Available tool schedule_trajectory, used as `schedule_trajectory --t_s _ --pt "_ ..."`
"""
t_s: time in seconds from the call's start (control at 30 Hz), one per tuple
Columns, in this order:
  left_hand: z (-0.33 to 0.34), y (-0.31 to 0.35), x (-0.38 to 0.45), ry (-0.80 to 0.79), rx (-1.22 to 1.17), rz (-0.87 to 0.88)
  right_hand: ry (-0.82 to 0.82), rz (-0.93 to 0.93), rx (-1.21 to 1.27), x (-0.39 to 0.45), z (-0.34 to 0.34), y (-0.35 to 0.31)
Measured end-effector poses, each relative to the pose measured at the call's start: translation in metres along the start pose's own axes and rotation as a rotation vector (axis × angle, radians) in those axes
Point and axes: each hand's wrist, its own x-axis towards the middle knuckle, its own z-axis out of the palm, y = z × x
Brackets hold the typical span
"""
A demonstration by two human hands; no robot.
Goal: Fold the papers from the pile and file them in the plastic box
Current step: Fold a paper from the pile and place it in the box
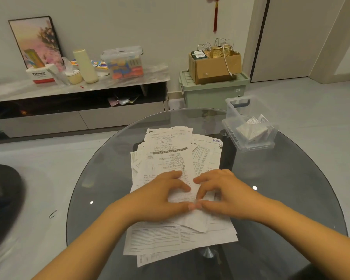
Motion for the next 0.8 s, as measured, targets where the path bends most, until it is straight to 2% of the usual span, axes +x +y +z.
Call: schedule_trajectory --t_s 0.1,0.2,0.4,0.57,0.8 --pt "-0.006 0.000 -0.007 -0.096 -0.050 -0.015 0.094 0.027 0.140 -0.001 -0.004 0.000" --pt "-0.006 0.002 -0.011 -0.088 -0.203 0.032 0.175 0.109 0.291 -0.002 -0.006 -0.002" --pt "0.005 0.000 -0.003 0.266 -0.375 -0.064 0.242 0.214 0.565 0.004 0.000 -0.004" --pt "0.012 -0.004 0.007 0.446 -0.370 -0.167 0.316 0.295 0.406 0.013 0.010 -0.002" --pt "0.024 -0.005 0.015 0.398 -0.190 -0.132 0.232 0.316 0.163 0.017 0.022 -0.001"
